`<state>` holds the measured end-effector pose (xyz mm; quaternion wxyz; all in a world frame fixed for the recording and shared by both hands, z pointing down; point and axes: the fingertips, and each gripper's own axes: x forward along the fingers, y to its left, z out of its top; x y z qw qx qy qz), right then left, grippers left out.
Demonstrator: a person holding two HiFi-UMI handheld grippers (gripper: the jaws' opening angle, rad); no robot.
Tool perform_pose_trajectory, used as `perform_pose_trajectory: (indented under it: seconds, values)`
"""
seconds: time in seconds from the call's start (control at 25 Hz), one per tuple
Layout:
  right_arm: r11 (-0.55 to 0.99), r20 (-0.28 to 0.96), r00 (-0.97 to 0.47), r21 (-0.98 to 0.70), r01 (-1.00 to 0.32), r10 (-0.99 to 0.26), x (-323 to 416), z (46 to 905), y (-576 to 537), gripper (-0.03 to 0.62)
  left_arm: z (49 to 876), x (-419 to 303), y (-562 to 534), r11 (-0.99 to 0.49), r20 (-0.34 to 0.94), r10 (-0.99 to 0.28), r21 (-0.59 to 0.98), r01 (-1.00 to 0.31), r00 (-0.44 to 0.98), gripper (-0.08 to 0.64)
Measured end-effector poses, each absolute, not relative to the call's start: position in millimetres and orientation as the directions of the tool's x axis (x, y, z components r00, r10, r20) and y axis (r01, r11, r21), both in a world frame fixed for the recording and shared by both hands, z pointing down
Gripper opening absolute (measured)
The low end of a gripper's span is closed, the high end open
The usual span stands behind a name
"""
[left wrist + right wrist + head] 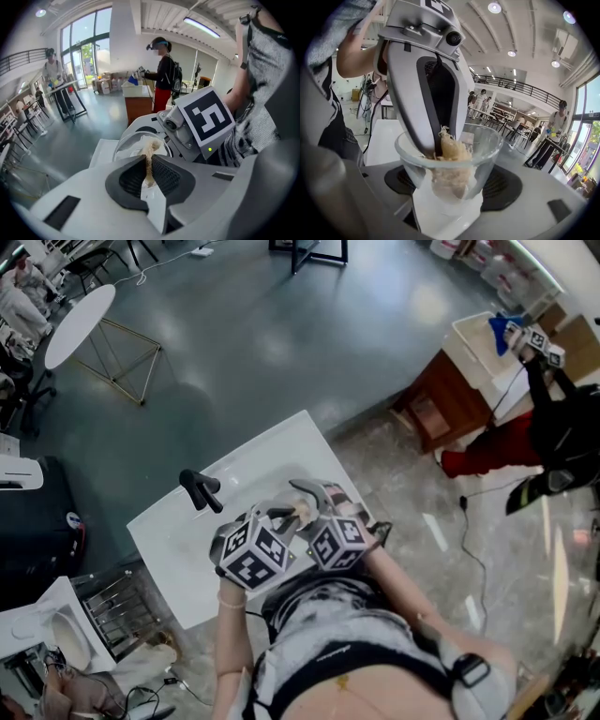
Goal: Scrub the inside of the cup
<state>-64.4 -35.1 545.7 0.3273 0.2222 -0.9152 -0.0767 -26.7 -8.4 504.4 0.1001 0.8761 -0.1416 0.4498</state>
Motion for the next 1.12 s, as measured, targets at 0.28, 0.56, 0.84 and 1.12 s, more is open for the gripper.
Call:
perform_pose_trajectory:
  seconds: [0.28, 0.56, 0.84, 1.12]
  values:
    - [0.888, 0.553, -0.695, 0.275, -0.368, -0.459, -66.1, 546.7, -36.9, 0.391, 500.3, -27.2, -27.3, -0.907, 0.798, -0.314, -0.092, -0.411, 0.514, 0.041]
    - [0.891, 0.552, -0.702, 0.227, -0.394, -0.45, -65.2, 542.6, -38.5, 0.393, 494.0, -33.7, -41.1, -0.867, 0.778, -0.414, -0.18, -0.464, 0.472, 0.043]
    - [0.896, 0.559, -0.709, 0.17, -0.409, -0.43, -66.9, 543.1, -40.1, 0.393, 489.1, -39.2, -51.2, -0.816, 0.735, -0.535, -0.319, -0.483, 0.418, 0.043]
    - [0.898, 0.566, -0.707, 0.159, -0.41, -0.423, -67.5, 545.5, -41.5, 0.392, 480.2, -44.8, -58.3, -0.786, 0.703, -0.576, -0.338, -0.518, 0.416, 0.046]
